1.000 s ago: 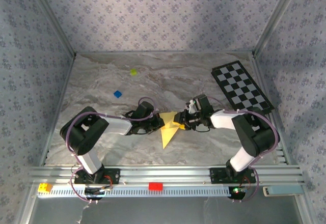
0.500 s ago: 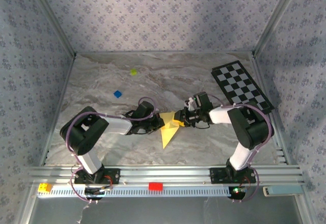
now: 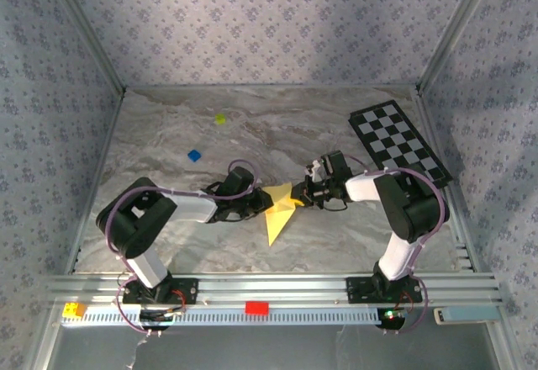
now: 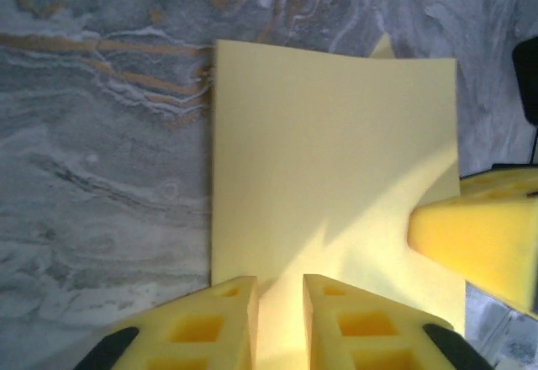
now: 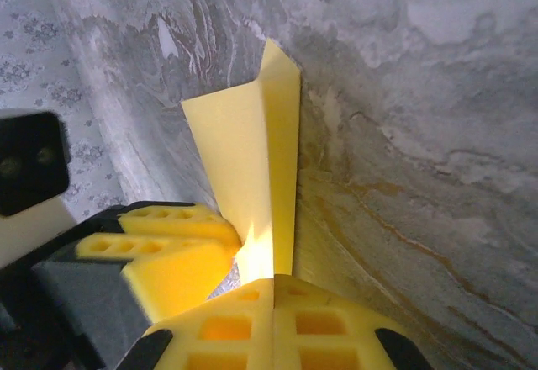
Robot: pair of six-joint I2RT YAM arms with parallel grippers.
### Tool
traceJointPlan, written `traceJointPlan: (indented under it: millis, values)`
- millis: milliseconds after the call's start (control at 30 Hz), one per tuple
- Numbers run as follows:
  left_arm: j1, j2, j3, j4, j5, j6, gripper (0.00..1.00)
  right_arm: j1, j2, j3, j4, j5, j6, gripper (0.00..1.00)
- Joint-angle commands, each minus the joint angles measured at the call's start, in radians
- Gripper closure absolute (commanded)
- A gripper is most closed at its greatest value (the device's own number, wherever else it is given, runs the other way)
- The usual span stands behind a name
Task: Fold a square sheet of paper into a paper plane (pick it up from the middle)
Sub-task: Fold the wing for the fifth time at the center of the table.
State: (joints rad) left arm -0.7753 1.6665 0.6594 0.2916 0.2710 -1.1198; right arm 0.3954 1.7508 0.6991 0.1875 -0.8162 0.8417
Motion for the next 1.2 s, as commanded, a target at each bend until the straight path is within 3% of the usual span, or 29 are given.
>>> traceJointPlan:
  millis: [0,100,167,367,667,800,967,1167]
  values:
    - [-0.023,-0.091,0.014,-0.072,-0.074,0.049,0.64,-0.015,-0.043,-0.021,-0.013,0.054,0.045,1.0]
    - [-0.054,-0.173,0.026,-0.16,-0.171,0.098,0.5,-0.021,-0.087,-0.064,0.043,0.101,0.133,1.0]
    - [-0.081,-0.219,0.044,-0.229,-0.232,0.146,0.48,-0.025,-0.119,-0.095,0.069,0.145,0.203,1.0]
    - [-0.162,-0.281,0.058,-0.332,-0.359,0.233,0.54,-0.024,-0.189,-0.151,0.07,0.247,0.335,1.0]
    - [-0.27,-0.326,0.025,-0.294,-0.509,0.307,0.58,-0.01,-0.212,-0.154,0.031,0.265,0.329,1.0]
    - [-0.308,-0.316,0.032,-0.245,-0.518,0.414,0.57,0.007,-0.216,-0.145,0.037,0.261,0.337,1.0]
    - [-0.352,-0.246,0.154,-0.394,-0.567,0.492,0.55,0.014,-0.224,-0.136,0.026,0.261,0.338,1.0]
    - [-0.406,-0.144,0.271,-0.459,-0.556,0.562,0.49,0.016,-0.238,-0.138,0.038,0.255,0.347,1.0]
